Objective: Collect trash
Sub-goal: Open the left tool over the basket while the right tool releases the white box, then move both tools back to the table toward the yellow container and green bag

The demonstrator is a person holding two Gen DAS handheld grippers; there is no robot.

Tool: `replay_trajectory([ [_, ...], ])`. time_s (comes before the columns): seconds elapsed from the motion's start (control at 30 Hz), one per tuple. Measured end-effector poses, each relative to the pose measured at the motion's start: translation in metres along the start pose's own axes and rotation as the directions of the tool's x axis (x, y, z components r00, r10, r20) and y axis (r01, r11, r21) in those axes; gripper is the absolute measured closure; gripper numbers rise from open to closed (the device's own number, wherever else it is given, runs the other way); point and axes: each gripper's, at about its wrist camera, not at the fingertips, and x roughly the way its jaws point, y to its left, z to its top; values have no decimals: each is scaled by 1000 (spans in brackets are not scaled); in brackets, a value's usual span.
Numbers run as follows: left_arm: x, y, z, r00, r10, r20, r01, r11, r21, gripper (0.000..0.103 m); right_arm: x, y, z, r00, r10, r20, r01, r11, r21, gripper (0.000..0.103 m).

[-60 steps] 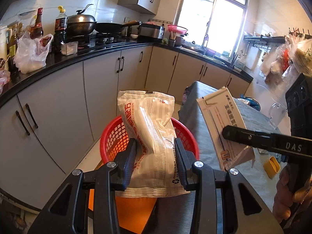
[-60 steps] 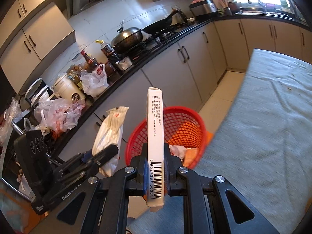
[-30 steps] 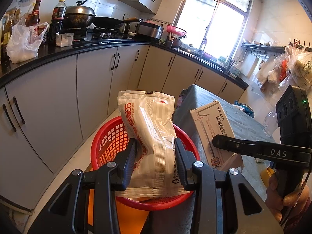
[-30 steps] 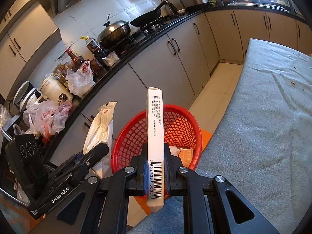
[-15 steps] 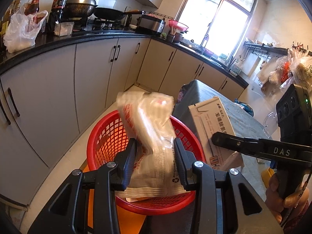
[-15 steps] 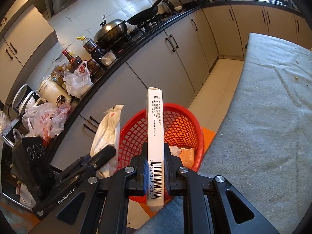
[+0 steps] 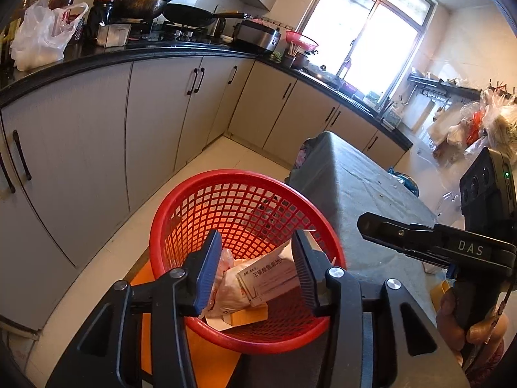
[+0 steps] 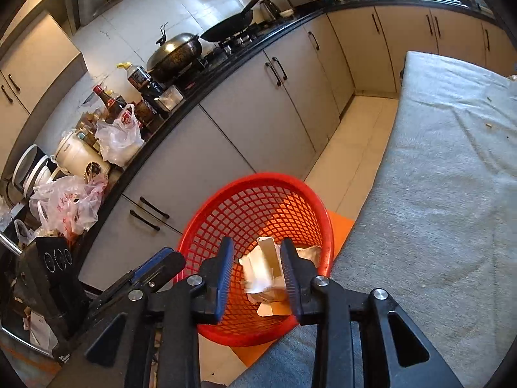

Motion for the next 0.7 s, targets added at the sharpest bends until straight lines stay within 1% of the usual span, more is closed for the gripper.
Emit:
replay_trajectory([
  [0.2,-9,-17,-6,1000,4,10,-5,999,45,58,-20,-1,-9,1000,0,19,0,1000,5,68],
  [0.4,-18,-43,-13,999,15,29,-18,994,108,51,-43,-9,-21,999,-16,42,16,1000,11,62],
  [0.63,-13,-78,-26,1000,-7,8,6,986,165,50,-74,-25,-37,997,-48,68,46,998,35,60],
  [0.7,-12,-88,-29,1000,-14,3,13,983,181,50,-85,-32,-41,995,-59,82,55,997,44,58],
])
